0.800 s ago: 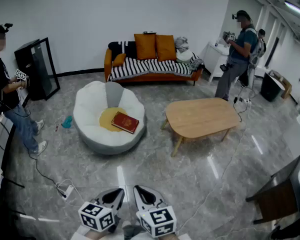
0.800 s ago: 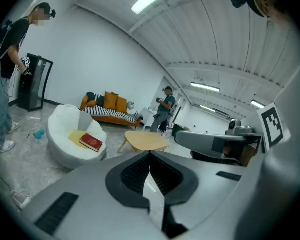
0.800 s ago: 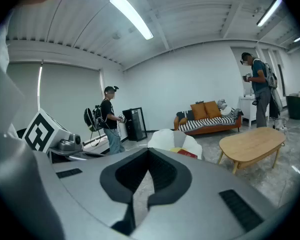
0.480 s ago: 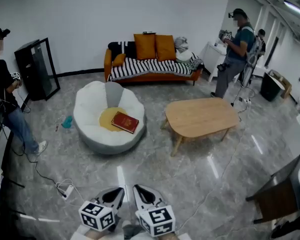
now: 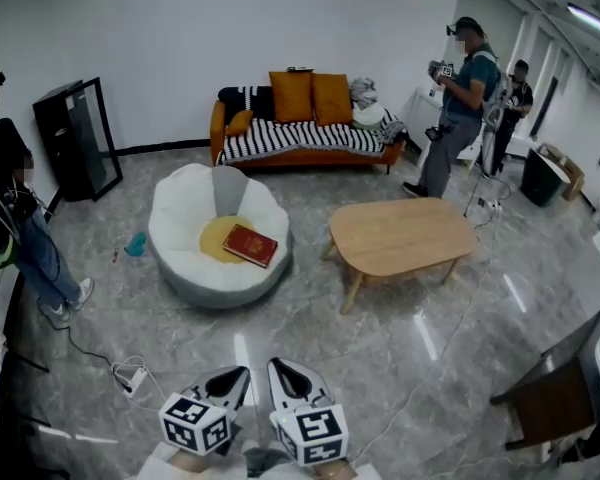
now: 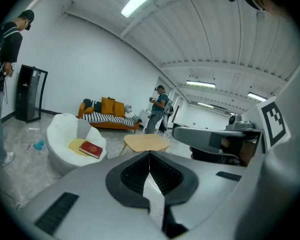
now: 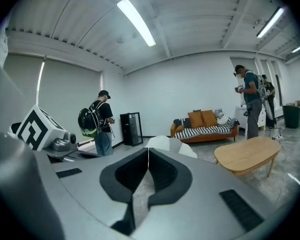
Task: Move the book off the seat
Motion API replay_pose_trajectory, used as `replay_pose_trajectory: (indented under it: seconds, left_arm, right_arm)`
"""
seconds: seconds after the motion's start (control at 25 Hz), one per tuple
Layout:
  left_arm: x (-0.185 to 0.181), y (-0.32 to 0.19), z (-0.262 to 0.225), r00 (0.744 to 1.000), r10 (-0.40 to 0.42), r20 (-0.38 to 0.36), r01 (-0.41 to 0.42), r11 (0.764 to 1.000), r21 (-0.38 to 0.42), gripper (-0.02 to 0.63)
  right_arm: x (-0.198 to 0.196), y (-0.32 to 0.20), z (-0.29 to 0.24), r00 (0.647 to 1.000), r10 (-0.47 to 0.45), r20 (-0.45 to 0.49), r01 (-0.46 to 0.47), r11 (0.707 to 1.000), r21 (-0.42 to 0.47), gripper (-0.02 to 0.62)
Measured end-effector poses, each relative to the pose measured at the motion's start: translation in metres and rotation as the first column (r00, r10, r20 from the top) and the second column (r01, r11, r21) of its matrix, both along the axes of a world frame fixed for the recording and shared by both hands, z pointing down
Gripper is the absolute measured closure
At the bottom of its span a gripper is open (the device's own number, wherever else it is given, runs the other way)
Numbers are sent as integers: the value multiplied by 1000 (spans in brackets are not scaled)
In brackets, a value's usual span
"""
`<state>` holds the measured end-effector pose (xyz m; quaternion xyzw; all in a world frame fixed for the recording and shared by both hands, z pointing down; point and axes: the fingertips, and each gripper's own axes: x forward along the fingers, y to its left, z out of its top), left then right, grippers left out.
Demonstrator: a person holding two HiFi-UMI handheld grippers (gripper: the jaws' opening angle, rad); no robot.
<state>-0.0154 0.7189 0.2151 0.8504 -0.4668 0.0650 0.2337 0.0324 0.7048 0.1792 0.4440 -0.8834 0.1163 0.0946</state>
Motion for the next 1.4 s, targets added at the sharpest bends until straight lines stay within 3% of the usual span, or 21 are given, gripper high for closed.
replay_pose_trajectory:
  seconds: [0.32, 0.8, 1.4]
  left_arm:
    - [20, -14, -16, 1000, 0, 13, -1, 998, 66, 598]
    - [16, -64, -24, 998, -64, -26, 65, 995, 74, 598]
    - [-46, -258, -24, 998, -16, -54, 19, 998, 67, 598]
  right_arm:
    - [10, -10, -17, 1000, -22, -6, 22, 999, 49, 583]
    - [2, -55, -10, 997, -74, 33, 73, 997, 9, 583]
    - [-53, -250, -9, 999, -7, 48, 8, 1000, -7, 583]
